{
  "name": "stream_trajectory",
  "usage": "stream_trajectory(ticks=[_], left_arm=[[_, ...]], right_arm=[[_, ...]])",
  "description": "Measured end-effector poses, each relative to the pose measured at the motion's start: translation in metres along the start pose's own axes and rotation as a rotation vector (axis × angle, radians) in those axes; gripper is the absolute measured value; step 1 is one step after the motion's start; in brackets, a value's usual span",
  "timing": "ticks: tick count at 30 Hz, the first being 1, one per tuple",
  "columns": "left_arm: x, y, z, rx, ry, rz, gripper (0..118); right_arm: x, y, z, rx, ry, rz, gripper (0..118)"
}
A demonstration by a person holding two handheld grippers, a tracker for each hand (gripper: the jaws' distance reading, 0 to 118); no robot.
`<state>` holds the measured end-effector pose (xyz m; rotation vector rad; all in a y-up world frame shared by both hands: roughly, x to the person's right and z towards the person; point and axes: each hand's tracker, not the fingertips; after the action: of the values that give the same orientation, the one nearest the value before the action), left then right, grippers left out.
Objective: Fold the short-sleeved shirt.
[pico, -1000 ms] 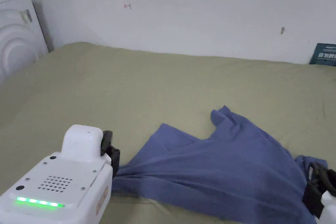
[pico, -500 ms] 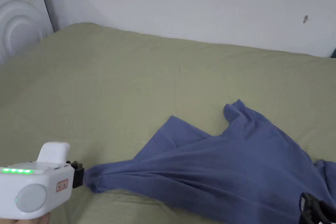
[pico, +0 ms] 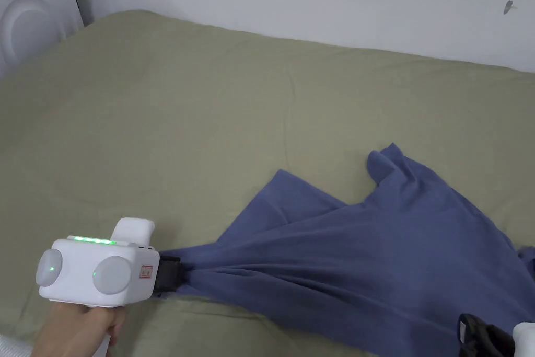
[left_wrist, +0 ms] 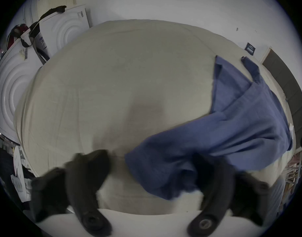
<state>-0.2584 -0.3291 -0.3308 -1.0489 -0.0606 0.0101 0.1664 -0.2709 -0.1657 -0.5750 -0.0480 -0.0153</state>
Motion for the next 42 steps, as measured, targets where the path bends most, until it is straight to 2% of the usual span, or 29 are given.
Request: stream_trajectory(ticks=[1,3,4,10,16,20,21,22,23,24,25,26,27,28,32,34,35,37,38,40,42], left_arm=[[0.003,-0.001,0.006,0.019,0.005,-0.002,62],[0.006,-0.001,0.009,0.03,-0.086,-0.008,3],[0.01,-0.001,0.011,0.027,-0.027,-0.002,3],[0.012,-0.003,0.011,0.035,-0.025,-0.03,3],[0.014,-0.003,0.009,0.041,-0.035,-0.004,3],[0.016,-0.002,0.008,0.037,-0.032,-0.008,3],[0.016,-0.002,0.009,0.036,-0.03,-0.01,3],[0.016,-0.002,0.009,0.035,-0.032,-0.01,3],[0.016,-0.002,0.009,0.032,-0.033,-0.01,3],[0.015,0.0,0.007,0.031,-0.034,-0.007,3],[0.015,0.0,0.007,0.029,-0.036,-0.004,3],[0.015,0.0,0.007,0.028,-0.036,-0.003,3],[0.015,0.0,0.007,0.028,-0.036,-0.002,3],[0.016,0.001,0.006,0.028,-0.034,0.0,3],[0.017,0.002,0.004,0.024,-0.03,-0.006,3],[0.017,0.003,0.002,0.021,-0.03,-0.006,3],[0.017,0.003,0.002,0.02,-0.03,-0.007,3],[0.016,0.003,0.001,0.017,-0.03,-0.008,3],[0.017,0.004,0.002,0.016,-0.028,-0.008,3],[0.016,0.006,0.004,0.015,-0.027,-0.009,3],[0.015,0.009,0.009,0.019,-0.027,-0.004,3]], right_arm=[[0.002,0.0,-0.003,-0.007,0.003,0.0,3],[0.005,-0.001,-0.009,-0.028,0.01,-0.007,3],[0.009,0.0,-0.013,-0.037,0.009,-0.01,3],[0.047,0.02,-0.057,-0.094,-0.046,-0.009,4],[0.106,0.074,-0.148,-0.164,-0.096,-0.028,4],[0.13,0.107,-0.213,-0.204,-0.122,-0.008,4],[0.134,0.113,-0.228,-0.224,-0.113,0.003,7],[0.138,0.118,-0.244,-0.243,-0.112,0.008,27],[0.14,0.122,-0.258,-0.262,-0.12,0.021,65],[0.142,0.125,-0.27,-0.278,-0.112,0.03,92],[0.144,0.127,-0.284,-0.313,-0.111,0.053,104],[0.143,0.126,-0.291,-0.336,-0.113,0.05,104],[0.144,0.126,-0.297,-0.238,-0.117,0.068,117],[0.143,0.121,-0.307,-0.323,-0.112,0.071,112],[0.133,0.113,-0.332,-0.453,-0.112,0.139,109],[0.136,0.116,-0.327,-0.421,-0.108,0.122,107],[0.136,0.12,-0.321,-0.428,-0.09,0.106,100],[0.13,0.125,-0.308,-0.414,0.03,0.056,41],[0.114,0.129,-0.293,-0.414,0.005,0.091,4],[0.105,0.132,-0.275,-0.366,-0.02,0.163,3],[0.11,0.139,-0.264,-0.35,0.008,0.153,3]])
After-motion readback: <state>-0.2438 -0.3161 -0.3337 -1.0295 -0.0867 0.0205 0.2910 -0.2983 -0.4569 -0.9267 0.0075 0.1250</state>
